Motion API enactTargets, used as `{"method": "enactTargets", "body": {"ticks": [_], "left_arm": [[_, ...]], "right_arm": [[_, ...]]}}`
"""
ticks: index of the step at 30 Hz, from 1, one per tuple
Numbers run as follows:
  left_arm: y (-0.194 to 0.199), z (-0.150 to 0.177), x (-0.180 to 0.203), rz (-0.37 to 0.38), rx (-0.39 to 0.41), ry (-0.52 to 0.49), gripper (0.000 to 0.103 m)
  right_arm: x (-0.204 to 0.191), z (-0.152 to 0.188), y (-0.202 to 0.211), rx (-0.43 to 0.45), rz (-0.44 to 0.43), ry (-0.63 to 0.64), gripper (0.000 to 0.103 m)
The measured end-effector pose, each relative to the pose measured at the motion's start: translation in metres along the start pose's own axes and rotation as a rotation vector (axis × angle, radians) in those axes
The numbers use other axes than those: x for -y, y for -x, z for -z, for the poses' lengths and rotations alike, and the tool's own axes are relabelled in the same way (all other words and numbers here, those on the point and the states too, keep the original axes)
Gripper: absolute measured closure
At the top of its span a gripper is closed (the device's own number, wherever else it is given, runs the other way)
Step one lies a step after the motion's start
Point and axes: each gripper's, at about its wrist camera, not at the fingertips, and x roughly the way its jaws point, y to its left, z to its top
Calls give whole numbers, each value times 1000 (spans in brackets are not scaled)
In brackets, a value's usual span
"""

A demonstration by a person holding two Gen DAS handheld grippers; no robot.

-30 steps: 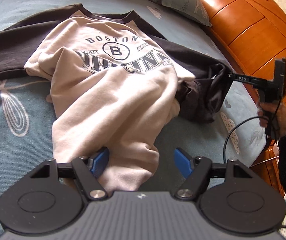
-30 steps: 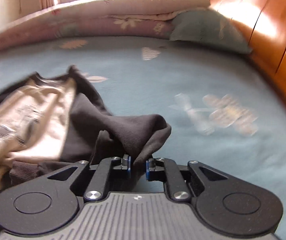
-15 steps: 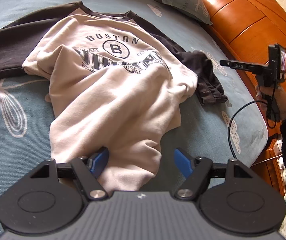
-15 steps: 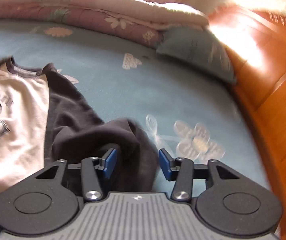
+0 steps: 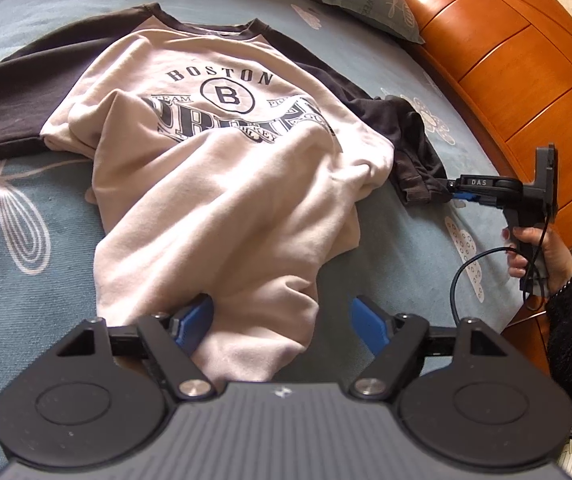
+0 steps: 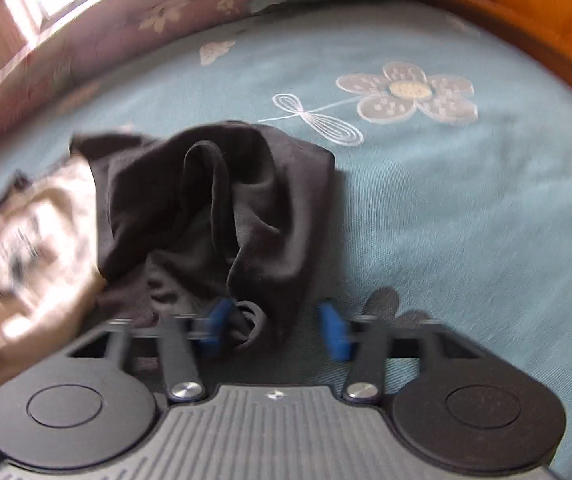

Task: Fold clothes

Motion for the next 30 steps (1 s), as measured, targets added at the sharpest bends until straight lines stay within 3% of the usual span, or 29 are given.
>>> {"method": "enactTargets", "body": {"ticks": [4, 11, 14, 17, 21, 25, 27, 30], "left_arm": [[1, 0, 0, -4, 0, 1, 26], [1, 0, 0, -6, 0, 0, 26], [0, 0, 0, -7, 1, 2, 26], [0, 0, 1, -9, -1, 0, 26], [0, 0, 1, -10, -2, -2, 26], [1, 0, 1, -9, -2, 2, 26], [2, 0, 1, -9, 1, 2, 26], [8, -1, 5, -2, 8, 0, 26]], "right_arm": [[-3, -15, 13, 33, 52, 75, 91], [5, -51, 45, 148, 272, 184, 91], [-8, -56, 54, 187, 279, 236, 91], [-34, -49, 51, 184, 188, 309, 90], [-77, -28, 29, 106, 46, 375, 84], [-101, -5, 5, 18, -90, 341, 76], [-104, 5, 4, -7, -138, 308, 61], [-91, 14, 22, 9, -186, 255, 51]]}}
